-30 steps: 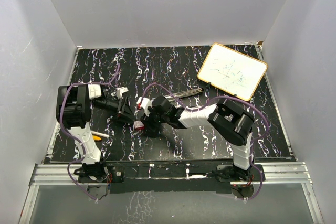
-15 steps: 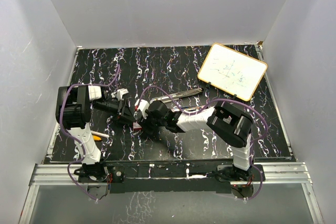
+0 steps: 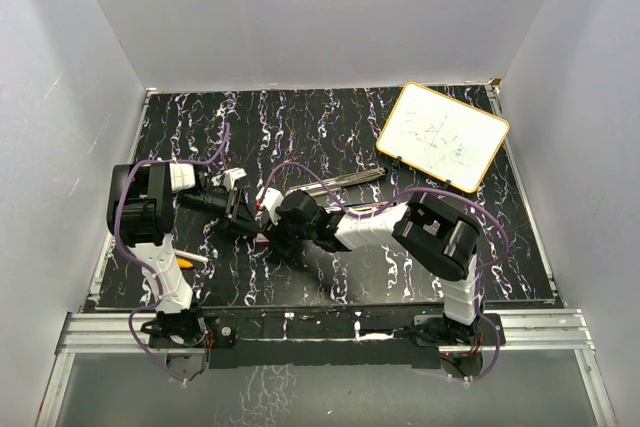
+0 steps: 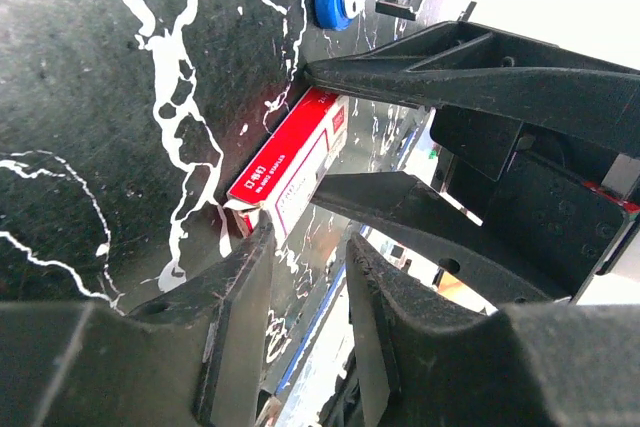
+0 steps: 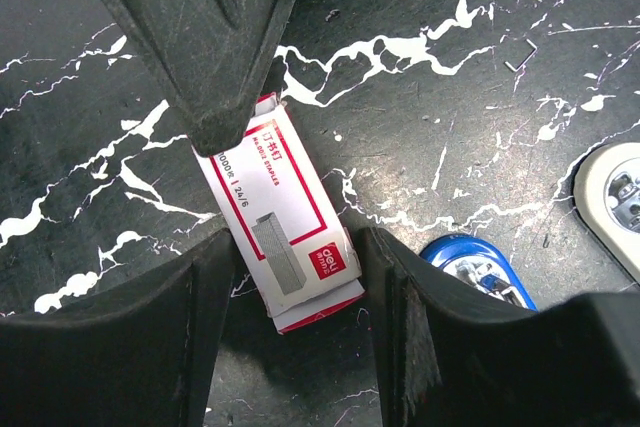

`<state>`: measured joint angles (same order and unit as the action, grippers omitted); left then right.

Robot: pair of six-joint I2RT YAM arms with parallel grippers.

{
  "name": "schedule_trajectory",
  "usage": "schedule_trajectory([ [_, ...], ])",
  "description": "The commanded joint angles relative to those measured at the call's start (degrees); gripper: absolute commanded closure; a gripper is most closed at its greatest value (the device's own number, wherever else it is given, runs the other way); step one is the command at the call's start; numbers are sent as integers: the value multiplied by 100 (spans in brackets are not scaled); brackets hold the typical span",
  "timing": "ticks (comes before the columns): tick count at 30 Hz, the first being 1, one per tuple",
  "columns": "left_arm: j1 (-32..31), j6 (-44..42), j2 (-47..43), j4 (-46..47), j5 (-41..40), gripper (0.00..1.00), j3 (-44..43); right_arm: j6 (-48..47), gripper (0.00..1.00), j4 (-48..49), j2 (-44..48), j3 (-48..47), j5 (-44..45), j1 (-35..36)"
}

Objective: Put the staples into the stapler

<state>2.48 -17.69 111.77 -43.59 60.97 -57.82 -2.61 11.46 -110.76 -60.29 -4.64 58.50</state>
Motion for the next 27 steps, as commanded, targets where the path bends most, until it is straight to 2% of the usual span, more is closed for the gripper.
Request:
schedule_trajectory([
  [1, -77, -164, -52, -172, 311, 67, -103, -44, 43, -294, -186, -155, 85, 3],
  [7, -84, -297, -36, -273, 325, 66, -174, -259, 43, -265, -183, -100, 16, 3],
  [11, -54, -481, -260, -363, 322, 61, -295, -359, 43, -202, -178, 5, -125, -1],
  [17, 138, -335, -493, -218, -126, 59, -306, -471, 46, -137, -152, 114, -245, 4],
  [21, 139, -117, -307, -102, -280, 59, -166, -456, 48, -145, -189, 84, -265, -1],
  [27, 121, -67, 56, -105, -77, 58, -143, -451, 52, -167, -216, 46, -245, 3],
])
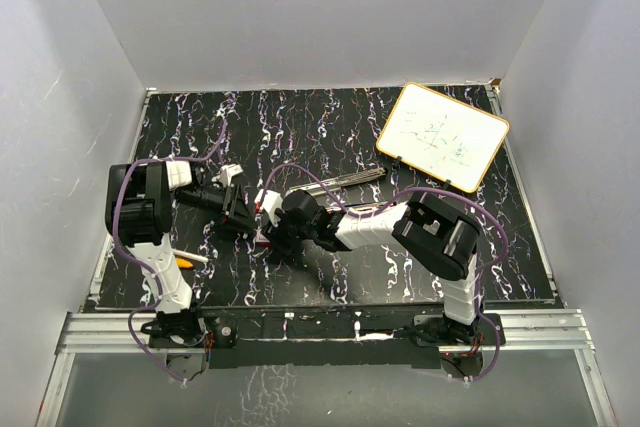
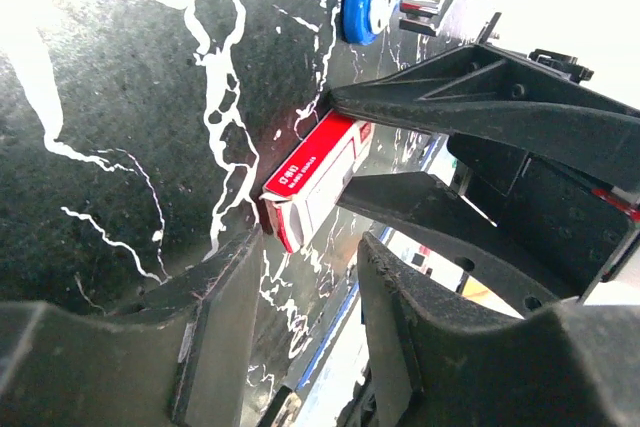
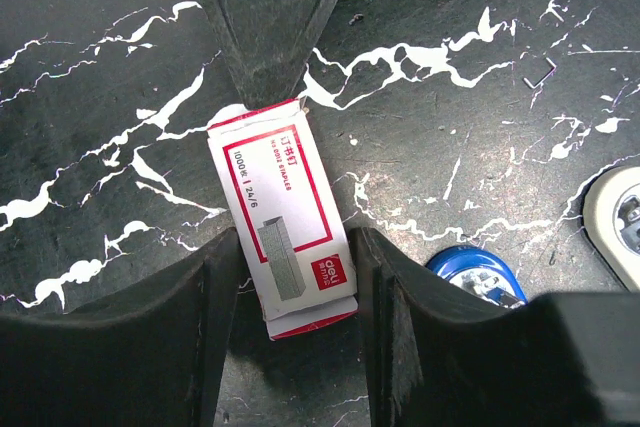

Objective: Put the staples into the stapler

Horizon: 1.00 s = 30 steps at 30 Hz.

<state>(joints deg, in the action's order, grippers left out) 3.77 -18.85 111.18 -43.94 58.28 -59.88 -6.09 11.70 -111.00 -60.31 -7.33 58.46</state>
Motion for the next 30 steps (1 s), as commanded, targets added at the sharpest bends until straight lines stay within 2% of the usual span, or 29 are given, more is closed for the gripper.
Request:
schedule_trajectory([
  [1, -15, 48, 159, -74, 225, 58, 57, -110, 52, -199, -200, 34, 22, 3],
  [7, -120, -9, 302, -147, 408, 58, 20, -103, 54, -217, -253, -28, 46, 7],
  [19, -275, -285, 435, -406, 686, 65, -36, -108, 57, -261, -343, -146, 48, 8],
  [30, -438, -633, 621, -623, 1011, 65, -83, -266, 60, -242, -444, -217, -80, 7],
])
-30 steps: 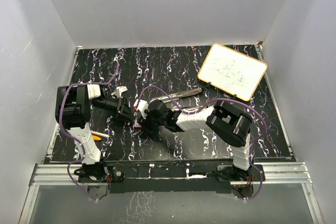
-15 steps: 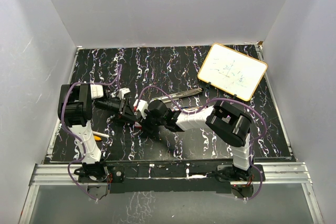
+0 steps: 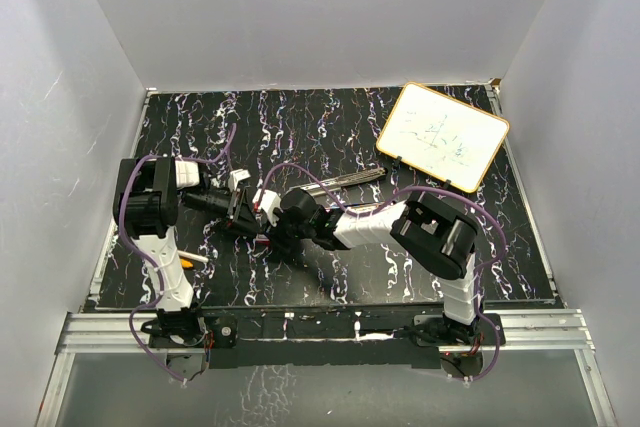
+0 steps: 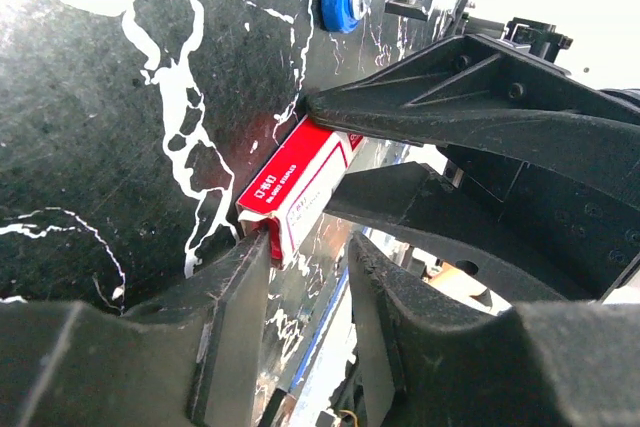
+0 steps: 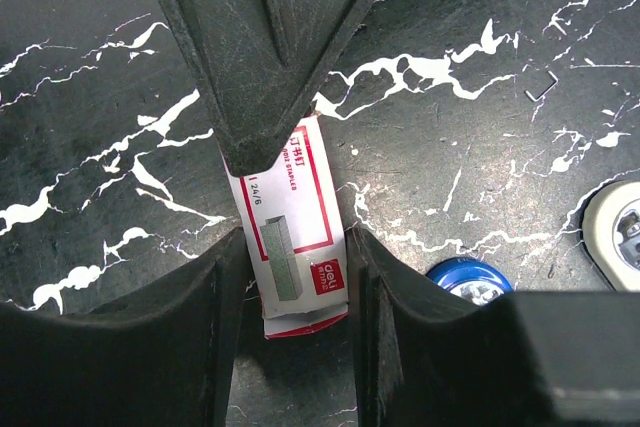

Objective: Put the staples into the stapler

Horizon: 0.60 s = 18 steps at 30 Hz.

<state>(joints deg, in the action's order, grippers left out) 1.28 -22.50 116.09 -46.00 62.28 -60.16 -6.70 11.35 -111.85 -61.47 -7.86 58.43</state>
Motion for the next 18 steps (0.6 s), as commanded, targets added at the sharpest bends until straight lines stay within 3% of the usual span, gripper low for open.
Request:
schedule_trajectory([
  [1, -201, -329, 171, -445, 664, 64, -57, -238, 60, -206, -371, -108, -44, 9],
  [9, -286, -772, 586, -771, 1194, 60, -181, -580, 61, -169, -333, -61, -243, -19],
  [18, -563, -391, 462, -261, 1249, 54, -101, -792, 60, -184, -353, -105, -629, -67],
])
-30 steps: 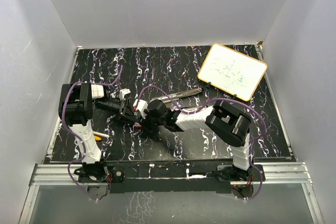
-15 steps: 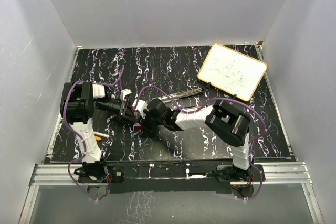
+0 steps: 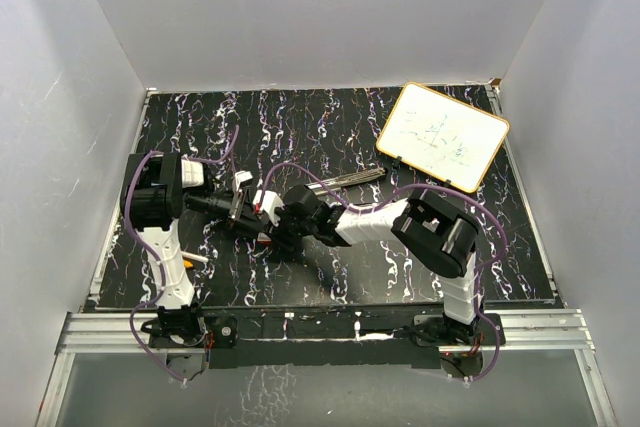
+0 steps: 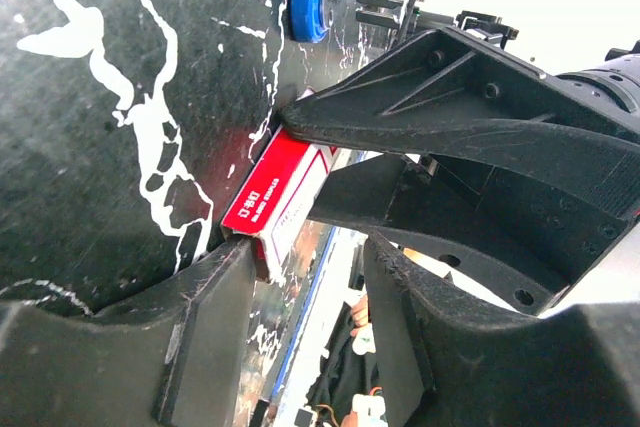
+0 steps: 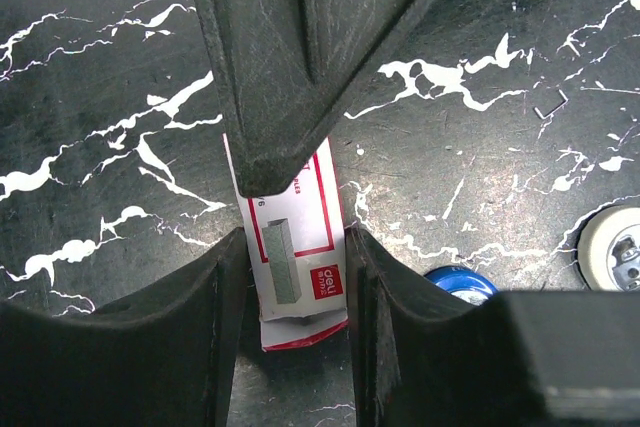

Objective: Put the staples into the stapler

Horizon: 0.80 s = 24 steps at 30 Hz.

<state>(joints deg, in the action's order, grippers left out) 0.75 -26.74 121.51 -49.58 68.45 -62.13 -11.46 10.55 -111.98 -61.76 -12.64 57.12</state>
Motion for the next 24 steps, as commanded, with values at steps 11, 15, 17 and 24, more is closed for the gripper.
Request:
schedule_trajectory([
  [11, -691, -232, -75, -73, 742, 48, 8, -481, 60, -114, -283, -41, -468, -4],
  [15, -676, -105, -295, 57, 436, 43, 70, -496, 60, -114, -170, 89, -503, -158],
  [17, -594, 106, -481, 251, 270, 39, 126, -532, 61, -106, -99, 190, -523, -234],
  [24, -236, 111, -805, 120, -108, 27, -45, -761, 64, -144, 307, 664, -615, -393],
])
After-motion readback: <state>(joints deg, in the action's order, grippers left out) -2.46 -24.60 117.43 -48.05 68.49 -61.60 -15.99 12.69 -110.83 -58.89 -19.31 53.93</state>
